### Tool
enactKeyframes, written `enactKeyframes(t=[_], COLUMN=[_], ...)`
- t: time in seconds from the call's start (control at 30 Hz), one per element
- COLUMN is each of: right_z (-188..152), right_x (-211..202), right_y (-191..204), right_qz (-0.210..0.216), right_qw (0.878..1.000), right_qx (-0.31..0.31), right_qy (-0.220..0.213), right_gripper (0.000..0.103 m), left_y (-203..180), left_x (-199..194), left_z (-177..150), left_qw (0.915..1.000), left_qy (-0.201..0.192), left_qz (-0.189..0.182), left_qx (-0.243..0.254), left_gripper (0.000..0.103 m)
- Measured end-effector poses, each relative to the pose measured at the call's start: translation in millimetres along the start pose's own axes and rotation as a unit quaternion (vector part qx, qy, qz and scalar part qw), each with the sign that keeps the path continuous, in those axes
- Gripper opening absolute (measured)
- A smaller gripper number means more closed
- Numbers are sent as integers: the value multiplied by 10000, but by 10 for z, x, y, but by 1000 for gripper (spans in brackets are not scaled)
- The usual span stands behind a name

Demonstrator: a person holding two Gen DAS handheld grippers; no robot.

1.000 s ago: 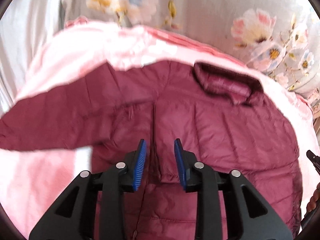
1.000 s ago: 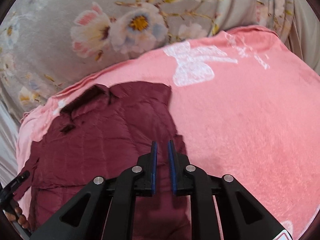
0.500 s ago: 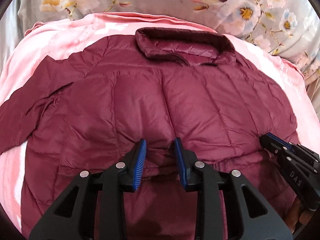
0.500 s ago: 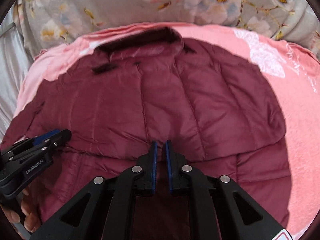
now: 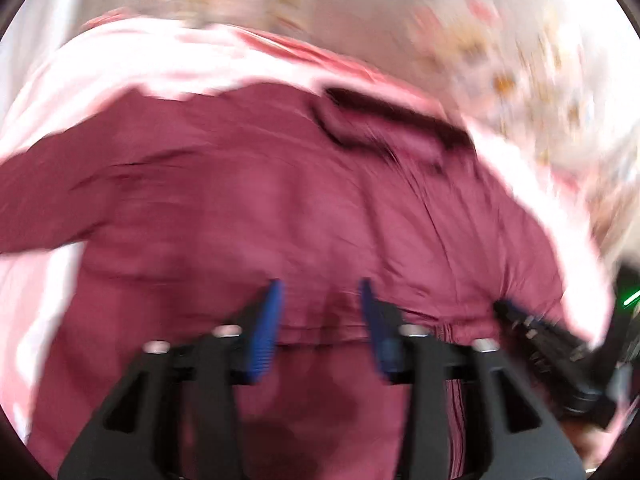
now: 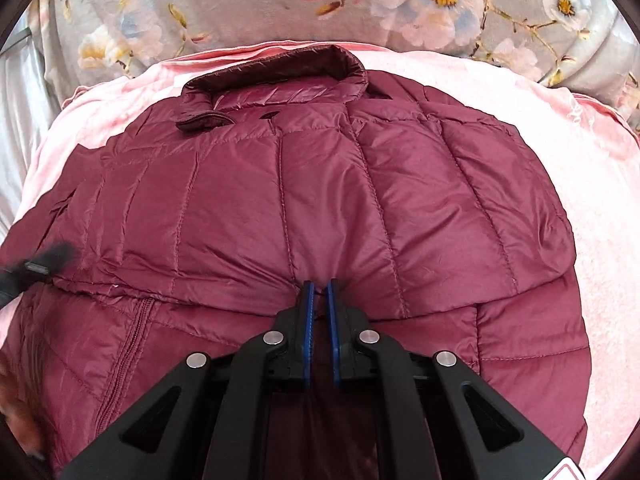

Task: Fold large clothes

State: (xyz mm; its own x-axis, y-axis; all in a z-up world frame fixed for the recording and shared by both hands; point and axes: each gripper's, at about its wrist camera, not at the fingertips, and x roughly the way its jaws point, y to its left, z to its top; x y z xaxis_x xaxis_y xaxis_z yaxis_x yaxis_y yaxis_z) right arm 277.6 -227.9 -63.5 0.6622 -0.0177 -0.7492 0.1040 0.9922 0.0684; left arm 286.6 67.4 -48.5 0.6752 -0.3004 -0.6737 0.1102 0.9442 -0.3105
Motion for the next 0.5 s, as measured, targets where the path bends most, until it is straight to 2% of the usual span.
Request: enactKeyframes(t=[0.03,0.1,0.17,0.23,0.3,0.37,0.4,0.47,0.5], right_z=[0,2,-3,-3,-6,-5,-4,-4,-6], right_x=[-1,-3,-8,-12,-13,-13,-13,-11,-10], right_y=[-7,-50,-68,-92,-76,-50,-40,-32,-31], right_qz=[38,146,209,250,213,140,111,76,75], right_qw=[10000,9998,9996,9994,9995,9998,9998,9999,9999], right_qx=[41,127,188,233,221,163,139,107,114], right_qy=[-3,-11,-24,-36,-41,-44,-45,-46,-48], right_gripper=[6,6,6,6,6,6,6,6,6], left_y=[215,783,1413,1982,2626,3147,3332,3618,3693], left_x=[-173,-568,-862,-1055,-1244,-1389,-1434,-1455,-1436], left_z=[27,77,117,119,74,5,-17,-26,-17], left_qw=[9994,9936,9826,9676,9431,9181,9086,8961,8952], left_qy=[-196,-615,-770,-821,-867,-960,-1025,-1066,-1088], left_qz=[54,378,861,1307,1700,1880,1917,2006,2005], left_qx=[-278,-872,-1453,-1996,-2724,-3355,-3568,-3813,-3829], left_gripper=[74,79,81,82,82,82,82,80,79])
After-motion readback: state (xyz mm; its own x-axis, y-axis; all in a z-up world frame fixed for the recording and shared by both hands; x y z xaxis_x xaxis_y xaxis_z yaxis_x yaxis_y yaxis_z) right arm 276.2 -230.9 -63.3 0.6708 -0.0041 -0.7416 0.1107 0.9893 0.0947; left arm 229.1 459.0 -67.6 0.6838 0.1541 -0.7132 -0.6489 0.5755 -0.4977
